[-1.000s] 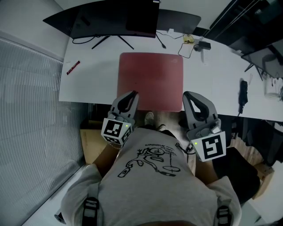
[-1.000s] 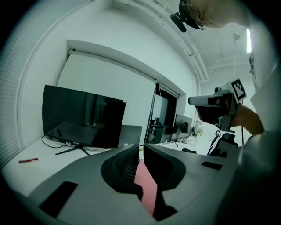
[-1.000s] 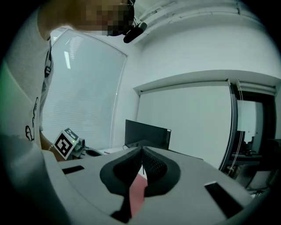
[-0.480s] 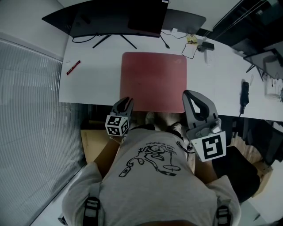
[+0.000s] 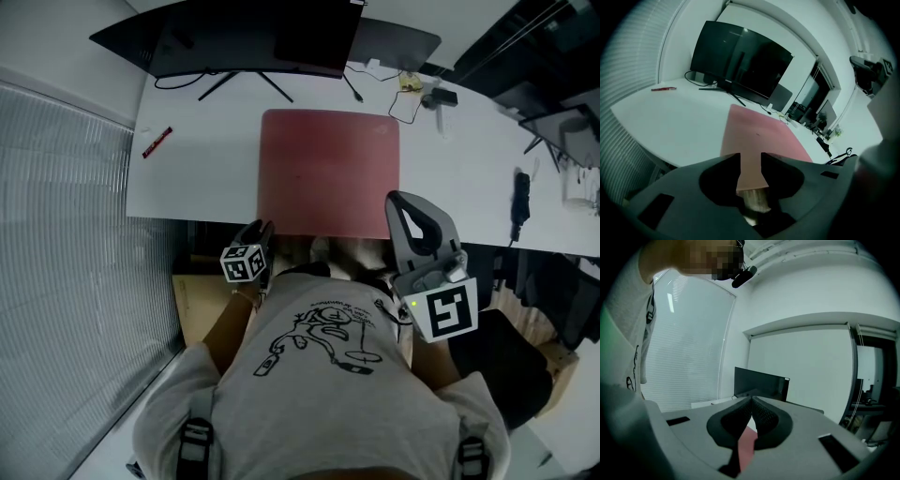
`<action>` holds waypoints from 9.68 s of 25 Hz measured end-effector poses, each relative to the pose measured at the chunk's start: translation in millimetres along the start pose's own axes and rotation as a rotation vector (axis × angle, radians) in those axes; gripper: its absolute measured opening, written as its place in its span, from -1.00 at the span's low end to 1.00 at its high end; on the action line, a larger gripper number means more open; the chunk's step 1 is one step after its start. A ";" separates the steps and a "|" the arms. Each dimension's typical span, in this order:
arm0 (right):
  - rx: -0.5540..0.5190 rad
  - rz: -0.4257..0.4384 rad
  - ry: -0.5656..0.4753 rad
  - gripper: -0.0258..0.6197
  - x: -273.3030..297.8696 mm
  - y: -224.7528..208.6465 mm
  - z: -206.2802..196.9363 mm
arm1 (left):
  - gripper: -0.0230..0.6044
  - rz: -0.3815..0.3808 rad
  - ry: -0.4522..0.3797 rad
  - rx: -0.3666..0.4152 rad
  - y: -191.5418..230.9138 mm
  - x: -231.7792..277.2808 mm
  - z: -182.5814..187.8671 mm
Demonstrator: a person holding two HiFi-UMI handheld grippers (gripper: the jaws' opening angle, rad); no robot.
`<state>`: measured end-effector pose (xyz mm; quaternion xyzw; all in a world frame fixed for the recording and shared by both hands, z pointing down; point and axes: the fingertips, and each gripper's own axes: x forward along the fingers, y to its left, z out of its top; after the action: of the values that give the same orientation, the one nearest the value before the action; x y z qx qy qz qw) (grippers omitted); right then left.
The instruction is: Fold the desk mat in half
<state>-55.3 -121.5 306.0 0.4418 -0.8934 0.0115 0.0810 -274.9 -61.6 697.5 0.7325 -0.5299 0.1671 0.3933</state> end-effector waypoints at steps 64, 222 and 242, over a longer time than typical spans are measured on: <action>-0.004 0.008 0.002 -0.90 0.9 2.2 -3.1 | -0.82 0.007 0.030 -0.147 23.0 11.1 -31.4; 0.028 -0.055 -0.022 -0.90 -158.8 -155.0 -27.8 | -0.82 -0.206 0.066 0.371 -273.0 76.3 -37.3; 0.051 -0.089 -0.035 -0.90 -189.1 -172.3 -34.3 | -0.82 -0.235 0.095 0.437 -303.5 86.9 -36.6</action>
<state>198.4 -74.4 301.7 0.4831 -0.8736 0.0229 0.0543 40.2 -50.8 657.1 0.8480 -0.3732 0.2652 0.2669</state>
